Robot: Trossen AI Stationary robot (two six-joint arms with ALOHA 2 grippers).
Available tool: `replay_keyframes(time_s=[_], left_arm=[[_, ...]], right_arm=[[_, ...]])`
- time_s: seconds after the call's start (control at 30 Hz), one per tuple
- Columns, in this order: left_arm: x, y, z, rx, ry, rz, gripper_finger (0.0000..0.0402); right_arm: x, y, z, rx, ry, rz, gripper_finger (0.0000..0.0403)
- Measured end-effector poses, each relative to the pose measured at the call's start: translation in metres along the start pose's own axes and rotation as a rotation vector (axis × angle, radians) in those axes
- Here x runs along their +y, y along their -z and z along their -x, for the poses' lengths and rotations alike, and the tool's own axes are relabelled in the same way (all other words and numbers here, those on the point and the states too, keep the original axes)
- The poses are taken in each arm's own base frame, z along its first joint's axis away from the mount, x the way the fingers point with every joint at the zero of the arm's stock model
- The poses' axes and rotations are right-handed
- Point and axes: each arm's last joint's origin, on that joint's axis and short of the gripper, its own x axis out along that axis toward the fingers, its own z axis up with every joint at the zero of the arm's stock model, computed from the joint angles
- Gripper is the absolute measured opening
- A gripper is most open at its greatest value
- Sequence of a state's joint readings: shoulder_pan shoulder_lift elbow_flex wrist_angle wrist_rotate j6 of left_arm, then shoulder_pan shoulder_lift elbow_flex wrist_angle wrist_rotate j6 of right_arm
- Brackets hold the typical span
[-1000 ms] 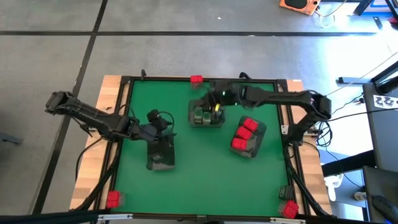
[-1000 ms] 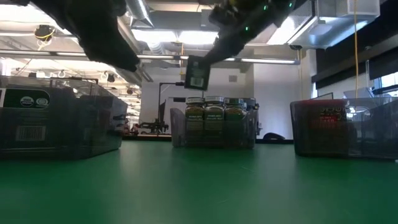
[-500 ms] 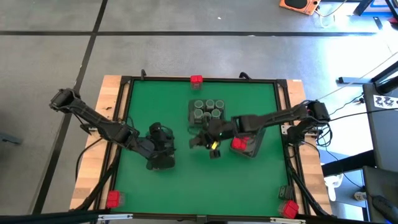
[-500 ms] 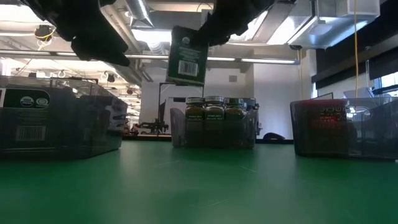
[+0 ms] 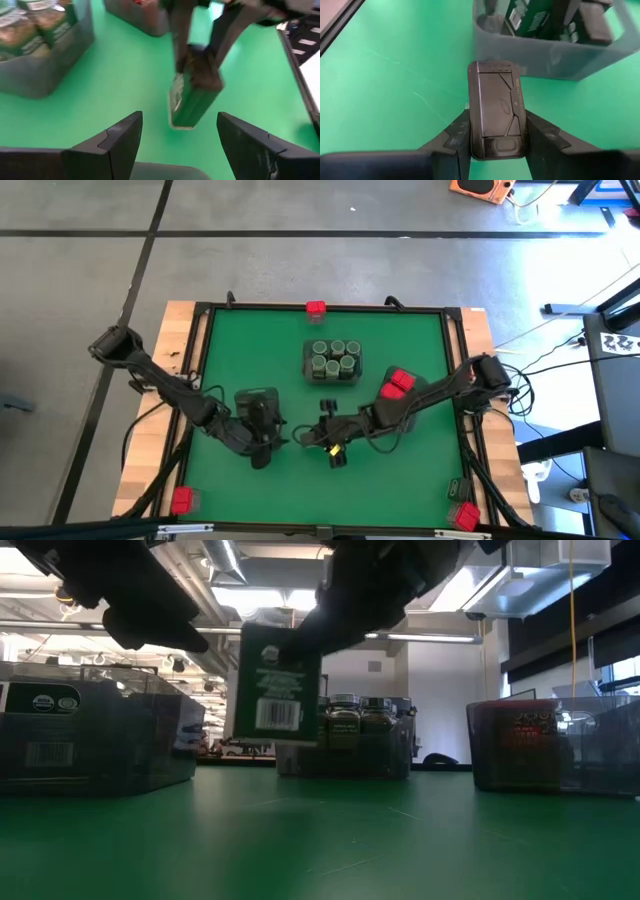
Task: Sort spices by type
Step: Put the black seasoning can into the left black bin
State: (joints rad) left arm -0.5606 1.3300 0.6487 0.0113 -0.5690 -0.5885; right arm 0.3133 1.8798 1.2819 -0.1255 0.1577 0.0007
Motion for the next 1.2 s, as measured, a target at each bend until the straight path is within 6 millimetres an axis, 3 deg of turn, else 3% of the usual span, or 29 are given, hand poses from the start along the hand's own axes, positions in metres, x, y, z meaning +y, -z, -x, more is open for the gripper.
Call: replay_keyframes(time_s=[0.27,0.47,0.67,0.9,1.2], left_arm=[[-0.027,-0.003,-0.009,0.016,0.03,-0.047,0.0253],[-0.032,0.0,-0.019,0.033,0.014,-0.063,0.0253],[-0.03,-0.001,-0.024,0.034,0.012,-0.049,0.0259],[-0.025,-0.005,-0.034,0.034,0.029,-0.026,0.0303],[-0.026,0.012,-0.061,0.048,0.012,-0.035,0.0311]], right_arm=[[0.013,0.013,-0.024,0.014,-0.011,-0.05,0.0138],[0.015,0.018,-0.035,0.013,-0.024,-0.059,0.0145],[0.014,0.017,-0.034,0.007,-0.024,-0.059,0.0218],[0.013,0.014,-0.026,0.012,-0.03,-0.059,0.0309],[0.013,0.023,-0.025,0.108,-0.029,-0.07,0.0342]])
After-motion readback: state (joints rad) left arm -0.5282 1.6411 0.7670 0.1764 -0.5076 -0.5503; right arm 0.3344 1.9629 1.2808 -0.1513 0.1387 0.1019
